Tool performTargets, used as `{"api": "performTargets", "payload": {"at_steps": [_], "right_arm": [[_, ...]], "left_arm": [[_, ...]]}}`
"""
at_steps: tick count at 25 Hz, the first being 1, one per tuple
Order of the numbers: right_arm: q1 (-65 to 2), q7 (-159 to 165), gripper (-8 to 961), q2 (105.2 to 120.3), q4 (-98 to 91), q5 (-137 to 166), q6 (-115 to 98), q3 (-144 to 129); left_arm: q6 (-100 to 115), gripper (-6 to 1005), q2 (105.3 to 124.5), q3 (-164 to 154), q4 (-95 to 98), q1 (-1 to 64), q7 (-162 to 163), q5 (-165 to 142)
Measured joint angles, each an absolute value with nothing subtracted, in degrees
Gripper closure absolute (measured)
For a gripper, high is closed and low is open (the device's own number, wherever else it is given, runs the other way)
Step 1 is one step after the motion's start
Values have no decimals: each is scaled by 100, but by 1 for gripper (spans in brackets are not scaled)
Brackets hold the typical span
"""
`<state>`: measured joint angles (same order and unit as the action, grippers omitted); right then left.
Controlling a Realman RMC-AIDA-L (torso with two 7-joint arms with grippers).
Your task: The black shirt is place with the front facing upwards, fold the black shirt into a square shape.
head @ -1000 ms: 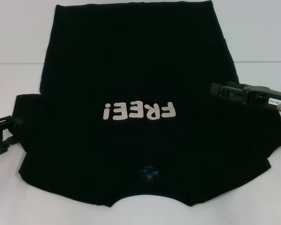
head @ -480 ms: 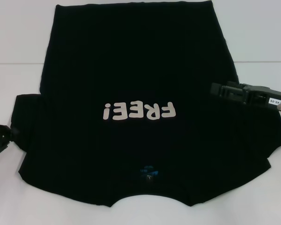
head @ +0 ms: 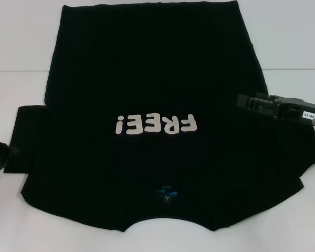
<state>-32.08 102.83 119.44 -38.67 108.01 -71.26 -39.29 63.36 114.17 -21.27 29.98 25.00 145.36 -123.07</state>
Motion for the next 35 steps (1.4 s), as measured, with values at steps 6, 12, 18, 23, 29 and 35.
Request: {"api": "performTargets", "payload": {"at_steps": [6, 12, 18, 23, 29, 35], "right_arm": [[-3206, 10283, 188, 11934, -3867, 10795, -7127, -3909], [-3194, 10283, 190, 11933, -3873, 10792, -7132, -3865], [-3220, 10283, 192, 11936, -3875, 10792, -7135, -3858], [-3241, 10283, 194, 11930, -3876, 10792, -7137, -3858], [-3244, 10283, 196, 11927, -3876, 10792, -7132, -3858], [-3253, 10283, 198, 11932, -3884, 10793, -7102, -3858]], "left_arm": [[6714, 996, 11374, -2158, 3167, 2433, 14443, -12320], [6960, 947, 11376, -2245, 3393, 2238, 14580, -12371], [6946, 753, 11358, -2241, 3424, 2203, 14701, -12453], [6943, 549, 11401, -2221, 3606, 2192, 14712, -12456], [6834, 342, 11413, -2248, 3677, 2192, 14670, -12460], [6627, 343, 11421, -2256, 3688, 2238, 14602, -12471]]}}
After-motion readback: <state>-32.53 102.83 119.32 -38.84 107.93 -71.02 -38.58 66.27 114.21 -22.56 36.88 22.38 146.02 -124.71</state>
